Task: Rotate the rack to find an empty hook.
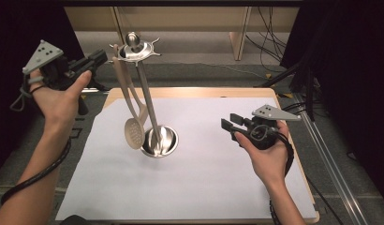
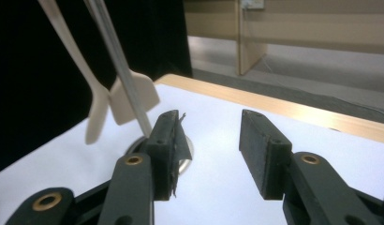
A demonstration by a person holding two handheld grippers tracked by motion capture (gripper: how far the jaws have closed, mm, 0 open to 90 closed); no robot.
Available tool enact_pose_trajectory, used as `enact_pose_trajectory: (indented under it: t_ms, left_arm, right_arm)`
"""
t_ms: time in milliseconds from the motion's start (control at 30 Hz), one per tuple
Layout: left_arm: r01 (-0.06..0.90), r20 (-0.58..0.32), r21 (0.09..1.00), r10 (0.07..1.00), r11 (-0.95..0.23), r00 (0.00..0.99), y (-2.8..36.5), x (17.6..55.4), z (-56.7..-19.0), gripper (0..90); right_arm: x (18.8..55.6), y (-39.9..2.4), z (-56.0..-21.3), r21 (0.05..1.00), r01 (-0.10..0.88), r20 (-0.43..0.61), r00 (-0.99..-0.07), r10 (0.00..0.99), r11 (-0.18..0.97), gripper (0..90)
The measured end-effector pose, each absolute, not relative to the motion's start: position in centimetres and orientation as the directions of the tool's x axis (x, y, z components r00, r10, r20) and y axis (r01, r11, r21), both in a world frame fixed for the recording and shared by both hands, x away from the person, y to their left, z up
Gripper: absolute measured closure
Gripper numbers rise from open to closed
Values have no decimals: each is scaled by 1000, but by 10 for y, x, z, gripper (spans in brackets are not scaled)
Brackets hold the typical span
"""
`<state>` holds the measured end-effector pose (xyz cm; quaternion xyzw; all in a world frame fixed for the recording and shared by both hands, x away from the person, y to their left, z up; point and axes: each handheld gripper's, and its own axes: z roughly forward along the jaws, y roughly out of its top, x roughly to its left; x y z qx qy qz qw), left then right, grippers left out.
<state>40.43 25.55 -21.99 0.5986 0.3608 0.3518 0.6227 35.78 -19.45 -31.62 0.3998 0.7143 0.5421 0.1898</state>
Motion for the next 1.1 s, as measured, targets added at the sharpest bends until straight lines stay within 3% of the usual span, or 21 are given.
enact_pose_trajectory:
  t_ms: [500, 600, 1100]
  left_arm:
    - [13, -46, 999, 888, 45, 458, 269, 368, -270, 705]
    - [11, -57, 998, 896, 59, 441, 272, 365, -271, 697]
    - [14, -76, 997, 891, 78, 447, 274, 366, -270, 663]
  right_arm:
    - [364, -213, -319, 833, 509, 83, -500, 862, 216, 628]
    - [365, -218, -319, 788, 575, 98, -472, 876, 221, 631]
    - [369, -250, -326, 702, 672, 67, -392, 917, 236, 643]
